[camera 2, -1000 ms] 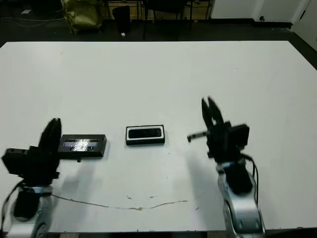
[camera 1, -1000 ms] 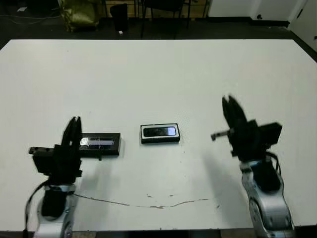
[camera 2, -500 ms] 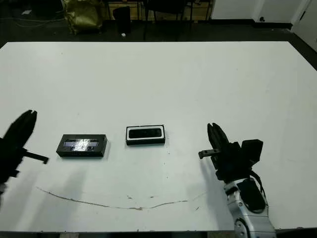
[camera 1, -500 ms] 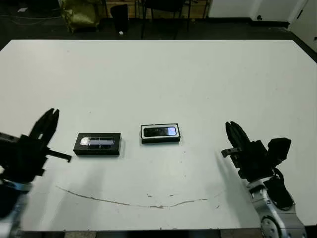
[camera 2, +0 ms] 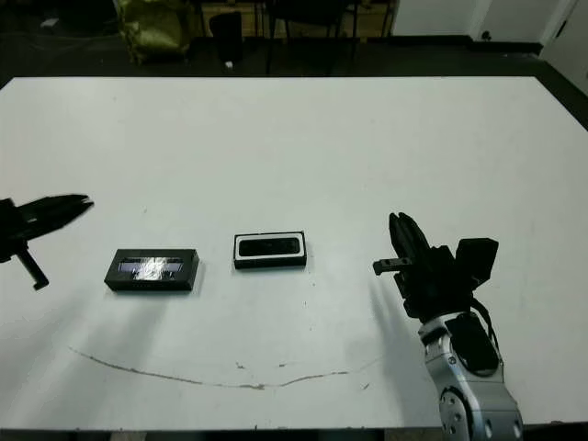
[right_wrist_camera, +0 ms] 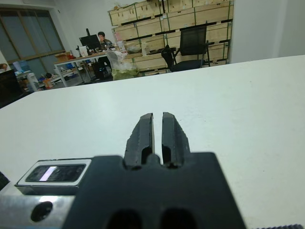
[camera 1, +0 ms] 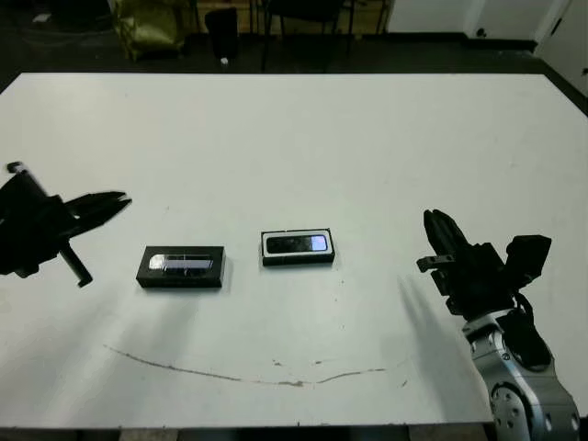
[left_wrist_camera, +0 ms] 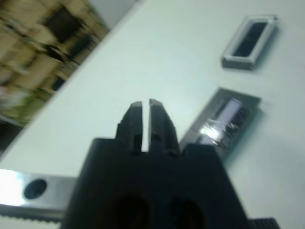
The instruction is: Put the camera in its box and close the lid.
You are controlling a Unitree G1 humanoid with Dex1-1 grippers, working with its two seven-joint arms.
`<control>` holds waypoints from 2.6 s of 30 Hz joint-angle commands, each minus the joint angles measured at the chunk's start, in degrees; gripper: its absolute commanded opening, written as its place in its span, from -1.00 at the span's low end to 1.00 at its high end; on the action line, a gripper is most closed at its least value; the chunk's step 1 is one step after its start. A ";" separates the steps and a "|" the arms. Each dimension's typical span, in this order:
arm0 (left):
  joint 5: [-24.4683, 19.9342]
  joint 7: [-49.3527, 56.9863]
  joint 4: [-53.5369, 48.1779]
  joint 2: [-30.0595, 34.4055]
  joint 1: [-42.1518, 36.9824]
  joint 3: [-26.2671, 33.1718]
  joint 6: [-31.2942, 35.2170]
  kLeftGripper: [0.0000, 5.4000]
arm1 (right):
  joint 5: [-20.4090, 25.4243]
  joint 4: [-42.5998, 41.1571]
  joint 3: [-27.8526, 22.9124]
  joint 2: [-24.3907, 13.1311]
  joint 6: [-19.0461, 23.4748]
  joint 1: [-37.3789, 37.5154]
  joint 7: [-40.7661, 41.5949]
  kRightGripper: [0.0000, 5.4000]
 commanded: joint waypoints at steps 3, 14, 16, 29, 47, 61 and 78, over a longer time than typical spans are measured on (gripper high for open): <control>3.01 -10.69 5.71 2.25 -8.67 -7.46 -3.36 -0.50 | -1.25 -0.75 -1.09 -1.18 2.50 0.17 -1.48 -1.00; 9.88 -23.30 9.14 -0.55 -22.61 -21.40 -2.34 0.45 | -1.28 -2.42 -1.38 -2.11 5.68 0.83 -1.67 -1.00; 11.05 -26.92 11.91 -1.11 -25.85 -23.72 -3.64 0.63 | -1.15 -2.32 -1.29 -2.10 5.55 0.87 -1.17 -1.00; 16.28 -33.80 30.54 -6.26 -38.58 -35.21 -14.31 0.99 | -1.60 -0.07 -0.72 -1.50 5.30 1.06 -0.04 -1.00; 15.96 -33.80 42.95 -11.91 -39.82 -33.88 -19.79 0.99 | -4.37 1.39 0.39 -0.81 2.67 2.24 -0.02 -1.00; 13.52 -33.80 42.59 -10.19 -38.64 -34.19 -23.85 0.99 | -4.59 3.42 -0.27 -0.21 -0.57 2.31 0.54 -1.00; 14.84 -33.80 45.67 -12.17 -38.13 -35.99 -25.67 0.99 | -4.25 4.33 -0.63 -0.11 -2.09 2.80 1.67 -1.00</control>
